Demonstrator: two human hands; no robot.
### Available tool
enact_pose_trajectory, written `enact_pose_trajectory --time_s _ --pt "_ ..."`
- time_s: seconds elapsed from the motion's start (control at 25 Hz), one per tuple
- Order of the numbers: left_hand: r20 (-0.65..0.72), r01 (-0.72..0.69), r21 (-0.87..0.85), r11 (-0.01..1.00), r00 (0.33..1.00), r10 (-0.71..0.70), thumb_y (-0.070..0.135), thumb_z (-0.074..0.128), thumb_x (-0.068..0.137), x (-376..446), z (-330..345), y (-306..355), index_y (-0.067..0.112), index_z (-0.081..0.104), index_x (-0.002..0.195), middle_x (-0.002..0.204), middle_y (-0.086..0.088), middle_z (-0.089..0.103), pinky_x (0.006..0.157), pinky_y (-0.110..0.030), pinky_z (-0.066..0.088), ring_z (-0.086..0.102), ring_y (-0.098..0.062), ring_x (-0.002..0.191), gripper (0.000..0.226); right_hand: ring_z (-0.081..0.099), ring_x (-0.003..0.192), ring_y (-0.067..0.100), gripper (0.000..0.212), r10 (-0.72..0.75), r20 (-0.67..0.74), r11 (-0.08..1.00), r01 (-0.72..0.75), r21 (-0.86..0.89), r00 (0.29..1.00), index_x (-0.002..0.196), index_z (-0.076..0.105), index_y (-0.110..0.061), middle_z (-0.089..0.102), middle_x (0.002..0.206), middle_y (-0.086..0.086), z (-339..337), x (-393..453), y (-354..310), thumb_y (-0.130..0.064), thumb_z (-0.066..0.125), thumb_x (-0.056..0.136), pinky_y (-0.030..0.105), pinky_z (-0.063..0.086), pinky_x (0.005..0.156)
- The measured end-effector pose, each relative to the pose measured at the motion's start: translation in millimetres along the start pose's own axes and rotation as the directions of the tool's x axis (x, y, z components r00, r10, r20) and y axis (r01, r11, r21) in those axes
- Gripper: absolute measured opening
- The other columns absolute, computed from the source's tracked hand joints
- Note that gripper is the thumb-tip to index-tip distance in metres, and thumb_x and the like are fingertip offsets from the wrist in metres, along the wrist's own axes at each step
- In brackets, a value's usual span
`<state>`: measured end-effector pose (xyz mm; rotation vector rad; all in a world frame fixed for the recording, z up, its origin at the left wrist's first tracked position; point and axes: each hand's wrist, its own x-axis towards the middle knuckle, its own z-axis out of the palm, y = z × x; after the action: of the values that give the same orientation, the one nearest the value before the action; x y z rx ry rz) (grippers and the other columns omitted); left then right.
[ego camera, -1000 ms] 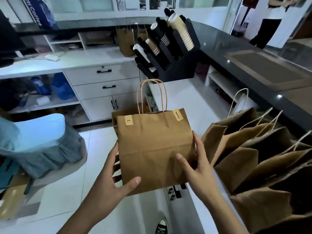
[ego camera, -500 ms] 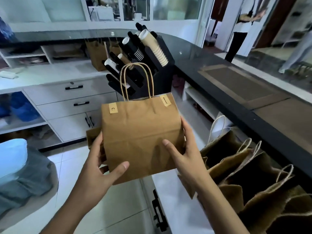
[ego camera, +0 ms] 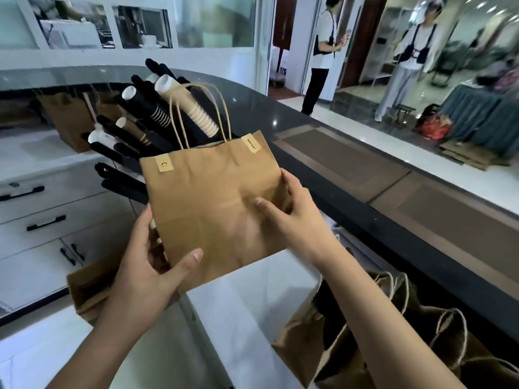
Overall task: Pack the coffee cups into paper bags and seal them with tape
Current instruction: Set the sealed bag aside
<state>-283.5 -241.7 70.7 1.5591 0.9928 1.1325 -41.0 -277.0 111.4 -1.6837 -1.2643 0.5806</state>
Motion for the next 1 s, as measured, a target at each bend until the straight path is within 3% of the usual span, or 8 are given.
enact_pose_trajectory --time_s 0.08,0.2,0.36,0.48,0.64,0.88,1.0 --pt "0.033 -0.009 -0.017 1.000 0.999 0.009 0.036 0.078 0.069 30.0 2.7 -4.3 0.052 0.032 0.150 0.136 0.027 0.055 0.077 -0.006 0.048 0.056 0.013 0.117 0.094 0.052 0.107 0.005 0.065 0.010 -0.029 0.999 -0.011 -0.041 1.000 0.145 0.046 -0.037 0.056 0.118 -0.005 -2.1 27.7 0.8 -0.056 0.066 0.087 0.019 0.044 0.085" --pt "0.098 -0.013 -0.064 0.998 0.995 0.019 0.038 0.080 0.068 76.8 4.3 -16.6 0.054 0.032 0.149 0.143 0.024 0.052 0.083 -0.016 0.051 0.057 0.000 0.124 0.095 0.059 0.097 0.011 0.052 0.011 -0.067 0.995 -0.017 -0.101 0.998 0.132 0.059 -0.028 0.064 0.109 -0.006 -4.0 69.4 2.2 -0.053 0.065 0.086 0.026 0.046 0.078" --pt "0.171 -0.066 -0.074 0.995 0.982 0.078 0.039 0.081 0.069 128.2 9.2 -28.9 0.050 0.031 0.151 0.140 0.026 0.053 0.083 -0.013 0.053 0.055 0.004 0.124 0.097 0.058 0.115 0.001 0.062 0.073 -0.137 0.995 -0.081 -0.051 0.988 0.147 0.047 -0.030 0.062 0.127 -0.014 0.9 112.2 3.6 -0.040 0.072 0.091 0.022 0.045 0.098" --pt "0.195 -0.094 -0.097 0.991 0.974 0.112 0.037 0.089 0.074 159.0 16.0 -37.9 0.045 0.030 0.154 0.142 0.024 0.053 0.099 -0.028 0.053 0.053 0.007 0.126 0.100 0.059 0.115 0.000 0.059 0.103 -0.151 0.992 -0.112 -0.055 0.983 0.144 0.048 -0.030 0.064 0.124 -0.012 3.8 139.7 9.7 -0.037 0.073 0.091 0.020 0.045 0.096" --pt "0.252 -0.125 -0.080 0.989 0.957 0.141 0.050 0.081 0.071 200.9 30.8 -53.3 0.048 0.026 0.155 0.153 0.020 0.045 0.111 -0.047 0.046 0.045 -0.007 0.140 0.100 0.062 0.117 0.008 0.053 0.160 -0.202 0.987 -0.156 0.035 0.966 0.142 0.052 -0.031 0.068 0.121 -0.006 -6.6 175.4 17.9 -0.033 0.073 0.092 0.024 0.049 0.093" --pt "0.312 -0.208 -0.064 0.976 0.925 0.218 0.043 0.078 0.078 253.1 77.3 -52.9 0.049 0.023 0.155 0.155 0.013 0.041 0.109 -0.048 0.047 0.044 -0.014 0.142 0.094 0.062 0.113 0.019 0.054 0.266 -0.295 0.960 -0.224 0.167 0.918 0.144 0.053 -0.036 0.064 0.123 -0.001 -34.8 235.1 33.9 -0.034 0.070 0.092 0.041 0.055 0.099" --pt "0.320 -0.272 -0.066 0.960 0.905 0.279 0.038 0.078 0.080 282.1 109.2 -51.0 0.044 0.024 0.156 0.153 0.010 0.039 0.111 -0.049 0.045 0.044 -0.018 0.142 0.094 0.060 0.112 0.013 0.052 0.281 -0.374 0.954 -0.216 0.209 0.884 0.147 0.049 -0.025 0.060 0.130 -0.003 -50.1 263.4 38.4 -0.028 0.064 0.097 0.029 0.053 0.085"
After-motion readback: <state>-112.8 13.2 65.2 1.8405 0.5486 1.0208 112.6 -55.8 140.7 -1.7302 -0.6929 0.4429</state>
